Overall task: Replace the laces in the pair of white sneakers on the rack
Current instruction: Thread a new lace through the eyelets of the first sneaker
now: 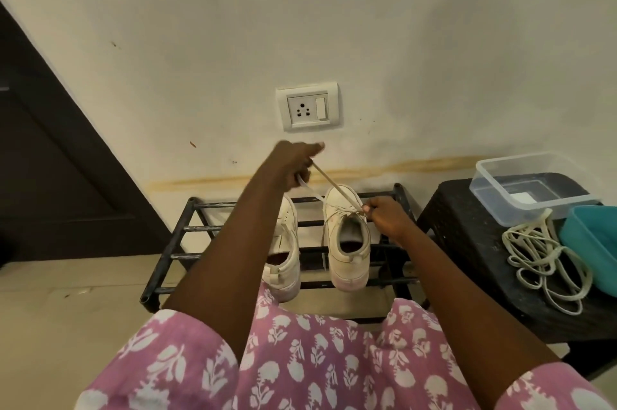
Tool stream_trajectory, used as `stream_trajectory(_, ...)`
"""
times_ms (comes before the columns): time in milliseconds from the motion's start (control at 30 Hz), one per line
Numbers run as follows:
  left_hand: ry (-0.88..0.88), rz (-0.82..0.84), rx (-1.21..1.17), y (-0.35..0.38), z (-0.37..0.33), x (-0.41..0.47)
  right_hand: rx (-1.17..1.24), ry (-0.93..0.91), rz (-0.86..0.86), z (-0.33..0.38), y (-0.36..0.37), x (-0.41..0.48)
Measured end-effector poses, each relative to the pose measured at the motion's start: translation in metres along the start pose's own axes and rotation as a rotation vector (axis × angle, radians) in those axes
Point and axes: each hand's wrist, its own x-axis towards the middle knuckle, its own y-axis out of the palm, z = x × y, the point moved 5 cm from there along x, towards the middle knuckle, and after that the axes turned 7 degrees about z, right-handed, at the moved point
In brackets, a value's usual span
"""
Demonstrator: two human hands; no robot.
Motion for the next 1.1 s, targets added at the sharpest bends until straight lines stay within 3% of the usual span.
stream_trajectory(133,0.131,-0.189,0.029,-0.04,-0.036,-0.002,0.026,0.025,-0.031,-0.005,0.003,-0.003)
stream_trajectory(300,0.197,-0.374,0.549,-0.063,-0.044,-0.001,-0.027,0.007,-0.059,0.007,0.001,-0.002)
stream_trajectory(400,0.099,-0.342,0.922,-0.049,-0.028,0.004,-0.052,0.01,-0.067,0.01,0.0,-0.001)
stream_trajectory(500,0.11,-0.179,1.149,-0.021,-0.001,0.011,-0.064,0.009,-0.068,0.01,0.002,0.001)
stream_trajectory(600,0.231,0.057,1.16,0.016,0.027,0.014,-0.08,-0.021,-0.077,0.013,0.003,0.002)
stream_trajectory(733,0.194,0.224,1.208,0.044,0.066,0.019,-0.066,-0.069,-0.118,0.014,0.002,0.004)
stream_trajectory(900,0.296,0.07,1.097,0.044,0.078,0.022,-0.03,-0.117,-0.164,0.011,0.003,0.008)
stream_trajectory(1100,0.343,-0.005,1.078,0.037,0.078,0.026,0.042,-0.143,-0.223,0.01,0.002,0.009)
